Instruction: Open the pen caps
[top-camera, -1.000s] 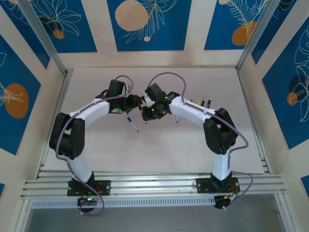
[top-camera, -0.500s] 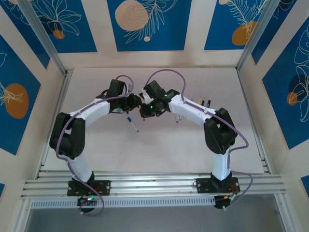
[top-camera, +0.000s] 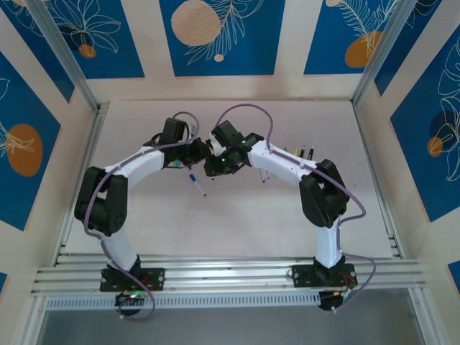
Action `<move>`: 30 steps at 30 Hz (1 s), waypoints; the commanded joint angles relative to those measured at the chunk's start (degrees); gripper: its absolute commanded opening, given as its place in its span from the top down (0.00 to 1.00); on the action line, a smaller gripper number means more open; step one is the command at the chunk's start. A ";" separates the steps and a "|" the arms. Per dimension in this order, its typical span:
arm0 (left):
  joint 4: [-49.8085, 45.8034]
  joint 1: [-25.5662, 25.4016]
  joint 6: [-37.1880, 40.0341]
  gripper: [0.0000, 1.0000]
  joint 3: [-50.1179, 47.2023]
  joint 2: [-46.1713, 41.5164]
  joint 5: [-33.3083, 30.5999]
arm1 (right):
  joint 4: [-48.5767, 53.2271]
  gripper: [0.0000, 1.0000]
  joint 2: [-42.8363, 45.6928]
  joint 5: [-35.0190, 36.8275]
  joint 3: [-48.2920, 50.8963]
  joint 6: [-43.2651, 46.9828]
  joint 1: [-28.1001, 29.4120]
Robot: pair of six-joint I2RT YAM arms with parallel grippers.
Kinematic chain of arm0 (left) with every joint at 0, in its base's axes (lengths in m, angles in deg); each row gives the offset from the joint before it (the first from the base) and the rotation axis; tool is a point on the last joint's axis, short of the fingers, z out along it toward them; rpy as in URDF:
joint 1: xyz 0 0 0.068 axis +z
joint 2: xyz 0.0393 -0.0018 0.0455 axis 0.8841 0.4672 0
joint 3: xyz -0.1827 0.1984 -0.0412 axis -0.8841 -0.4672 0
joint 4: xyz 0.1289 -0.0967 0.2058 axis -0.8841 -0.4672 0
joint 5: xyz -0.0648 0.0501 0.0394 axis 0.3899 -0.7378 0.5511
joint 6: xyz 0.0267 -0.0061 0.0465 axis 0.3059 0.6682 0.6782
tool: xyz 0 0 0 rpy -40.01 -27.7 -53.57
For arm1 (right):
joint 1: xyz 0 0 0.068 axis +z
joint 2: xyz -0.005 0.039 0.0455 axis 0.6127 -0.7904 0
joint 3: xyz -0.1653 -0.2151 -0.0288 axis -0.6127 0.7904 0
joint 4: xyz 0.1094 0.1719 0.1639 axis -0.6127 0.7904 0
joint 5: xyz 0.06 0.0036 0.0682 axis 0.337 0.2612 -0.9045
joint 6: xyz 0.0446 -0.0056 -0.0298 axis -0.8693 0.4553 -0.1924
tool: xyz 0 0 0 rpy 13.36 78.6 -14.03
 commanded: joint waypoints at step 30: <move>-12.85 1.25 4.54 1.00 20.87 10.59 -11.53 | 0.92 1.00 17.79 -7.81 26.15 -11.24 8.15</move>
